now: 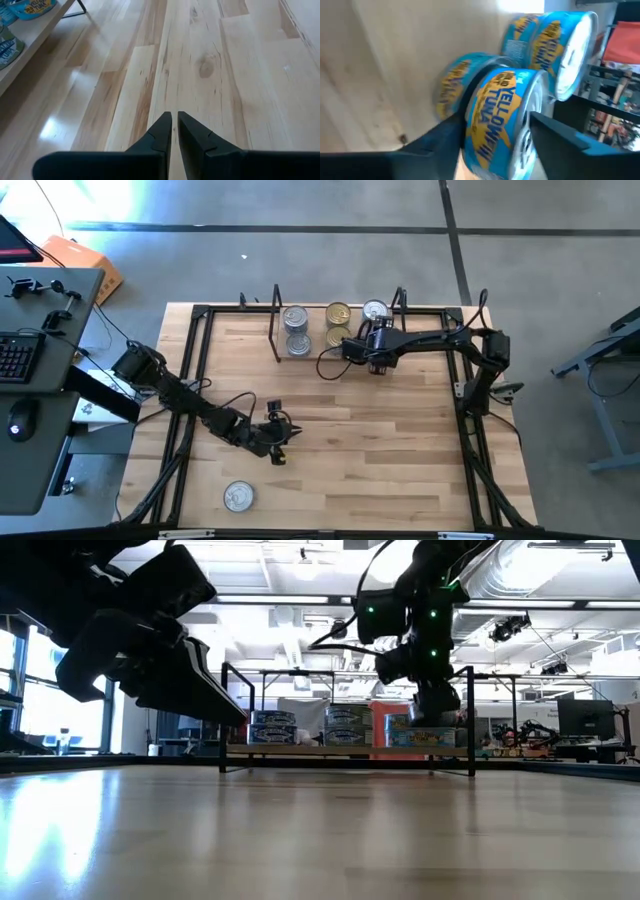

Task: Stack canned seafood by type on shelf
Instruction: Stack the yellow and blue tuna can on top of the yellow and blue tuna can on the shelf, then stack the blue tuna can on top of the blue tuna can on the shelf

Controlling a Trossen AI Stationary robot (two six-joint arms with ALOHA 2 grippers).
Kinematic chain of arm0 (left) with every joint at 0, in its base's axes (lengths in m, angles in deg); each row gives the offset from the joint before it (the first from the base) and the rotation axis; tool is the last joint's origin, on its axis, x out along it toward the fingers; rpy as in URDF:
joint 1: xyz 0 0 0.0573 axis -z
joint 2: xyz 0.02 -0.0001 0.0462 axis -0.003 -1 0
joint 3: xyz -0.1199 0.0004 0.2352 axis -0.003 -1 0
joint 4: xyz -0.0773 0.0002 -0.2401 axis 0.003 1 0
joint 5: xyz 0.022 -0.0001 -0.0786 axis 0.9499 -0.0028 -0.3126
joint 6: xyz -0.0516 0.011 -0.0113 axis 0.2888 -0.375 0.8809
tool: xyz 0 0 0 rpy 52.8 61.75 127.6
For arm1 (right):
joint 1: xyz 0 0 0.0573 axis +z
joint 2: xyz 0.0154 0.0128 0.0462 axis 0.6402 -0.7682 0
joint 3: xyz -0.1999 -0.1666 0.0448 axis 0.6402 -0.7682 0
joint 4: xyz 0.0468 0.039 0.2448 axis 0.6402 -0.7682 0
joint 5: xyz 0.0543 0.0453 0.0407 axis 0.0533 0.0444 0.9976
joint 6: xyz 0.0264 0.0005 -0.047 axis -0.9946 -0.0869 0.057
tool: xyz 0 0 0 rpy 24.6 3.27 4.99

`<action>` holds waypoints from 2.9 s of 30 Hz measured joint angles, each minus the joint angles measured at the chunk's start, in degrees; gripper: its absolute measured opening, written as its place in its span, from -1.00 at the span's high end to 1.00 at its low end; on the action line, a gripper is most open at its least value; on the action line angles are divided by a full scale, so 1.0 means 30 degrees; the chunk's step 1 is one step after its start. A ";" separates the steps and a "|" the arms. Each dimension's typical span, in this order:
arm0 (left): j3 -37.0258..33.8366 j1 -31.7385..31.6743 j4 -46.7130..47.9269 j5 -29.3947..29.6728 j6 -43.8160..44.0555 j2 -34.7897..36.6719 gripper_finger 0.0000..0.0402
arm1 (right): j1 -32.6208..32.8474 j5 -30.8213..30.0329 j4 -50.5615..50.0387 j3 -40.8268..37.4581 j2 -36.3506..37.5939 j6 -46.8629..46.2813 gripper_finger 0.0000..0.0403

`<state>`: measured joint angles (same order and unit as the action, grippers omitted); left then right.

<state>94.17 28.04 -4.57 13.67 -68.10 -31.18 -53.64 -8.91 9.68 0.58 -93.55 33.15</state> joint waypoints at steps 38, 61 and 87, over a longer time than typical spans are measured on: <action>0.0015 0.0109 -0.1164 -0.0175 -0.0222 0.0000 0.90 | -0.3942 0.6734 0.1740 0.0452 0.1631 -0.3980 0.87; 0.0080 0.2221 0.1236 0.2387 -0.0652 0.4901 0.90 | 0.3950 0.3360 1.3937 -0.4826 0.5504 -0.7097 1.00; 0.5399 0.6182 1.2659 -1.1872 1.0412 -0.1563 1.00 | 1.1985 0.1193 3.5232 -0.9892 -0.1558 -0.7968 1.00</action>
<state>110.37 46.58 33.41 -21.95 -36.87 -35.87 -17.69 -5.33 115.38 -29.10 -98.22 9.25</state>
